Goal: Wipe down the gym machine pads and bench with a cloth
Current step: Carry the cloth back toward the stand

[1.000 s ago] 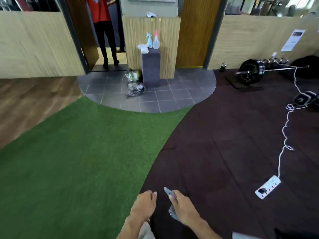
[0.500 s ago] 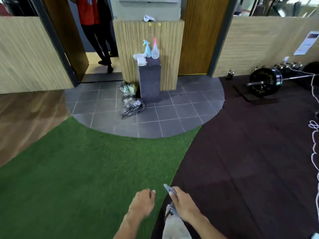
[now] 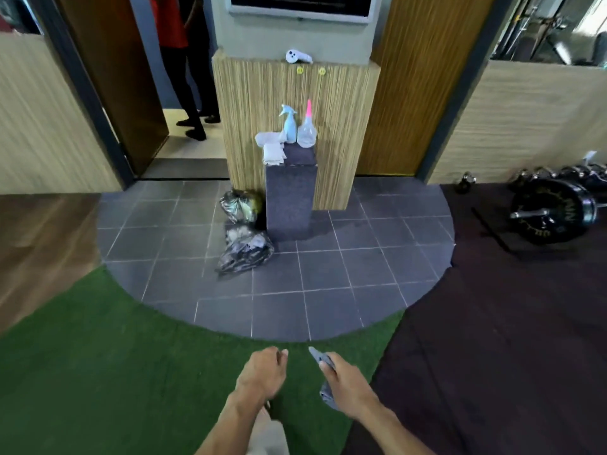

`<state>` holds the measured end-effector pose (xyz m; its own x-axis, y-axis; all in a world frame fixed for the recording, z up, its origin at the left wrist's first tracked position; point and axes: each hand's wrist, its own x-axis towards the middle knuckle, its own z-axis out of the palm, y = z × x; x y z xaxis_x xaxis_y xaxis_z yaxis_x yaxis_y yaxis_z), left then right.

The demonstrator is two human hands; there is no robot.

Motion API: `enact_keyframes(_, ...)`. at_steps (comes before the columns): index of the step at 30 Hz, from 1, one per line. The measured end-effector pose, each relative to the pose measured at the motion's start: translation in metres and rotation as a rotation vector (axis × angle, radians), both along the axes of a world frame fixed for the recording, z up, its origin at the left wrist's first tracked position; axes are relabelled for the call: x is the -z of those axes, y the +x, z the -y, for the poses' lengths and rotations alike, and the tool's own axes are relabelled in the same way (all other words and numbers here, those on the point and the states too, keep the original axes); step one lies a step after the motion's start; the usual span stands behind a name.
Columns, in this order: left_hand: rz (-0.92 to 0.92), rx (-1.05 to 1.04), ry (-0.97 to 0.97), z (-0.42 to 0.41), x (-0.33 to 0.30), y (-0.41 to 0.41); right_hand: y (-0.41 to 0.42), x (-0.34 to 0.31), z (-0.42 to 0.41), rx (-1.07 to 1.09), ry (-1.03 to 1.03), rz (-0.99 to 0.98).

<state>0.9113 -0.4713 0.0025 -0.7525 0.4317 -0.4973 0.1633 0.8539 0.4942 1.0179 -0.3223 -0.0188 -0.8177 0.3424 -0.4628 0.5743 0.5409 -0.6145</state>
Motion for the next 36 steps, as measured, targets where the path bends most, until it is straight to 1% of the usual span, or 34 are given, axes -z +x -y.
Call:
enact_keyframes(3, -0.01, 0.008, -0.003, -0.045, 0.009, -0.093, -0.086, 0.011, -0.042, 0.015, -0.033, -0.029)
enact_keyframes(7, -0.016, 0.025, -0.001, -0.098, 0.003, -0.216, -0.196, 0.002, -0.093, 0.074, -0.092, -0.041)
enact_keyframes(10, -0.02, 0.038, 0.022, -0.135, -0.004, -0.293, -0.269, -0.006, -0.131, 0.1, -0.125, -0.037)
enact_keyframes(13, -0.009, 0.028, 0.003, -0.174, -0.001, -0.365, -0.337, -0.012, -0.17, 0.092, -0.111, -0.072)
enact_keyframes(16, -0.016, -0.013, -0.001, -0.214, 0.007, -0.435, -0.409, -0.013, -0.212, 0.08, -0.114, -0.014)
enact_keyframes(21, -0.082, -0.071, -0.011, -0.286, 0.011, -0.542, -0.526, 0.005, -0.292, -0.079, 0.049, 0.042)
enact_keyframes(22, -0.101, -0.074, -0.016, -0.301, 0.011, -0.562, -0.547, 0.002, -0.307, -0.101, 0.056, 0.051)
enact_keyframes(25, -0.163, -0.069, 0.001, -0.34, 0.013, -0.62, -0.61, 0.002, -0.353, -0.141, 0.072, -0.017)
enact_keyframes(28, -0.177, -0.117, 0.042, -0.366, 0.019, -0.676, -0.671, -0.005, -0.392, -0.209, 0.107, 0.03)
enact_keyframes(31, -0.213, -0.127, 0.051, -0.388, 0.024, -0.732, -0.733, -0.006, -0.425, -0.252, 0.063, 0.019)
enact_keyframes(33, -0.237, -0.095, 0.038, -0.402, 0.03, -0.771, -0.772, -0.008, -0.444, -0.346, 0.105, 0.011)
enact_keyframes(36, -0.248, -0.016, 0.065, -0.423, 0.044, -0.828, -0.835, -0.014, -0.47, -0.56, 0.219, 0.025)
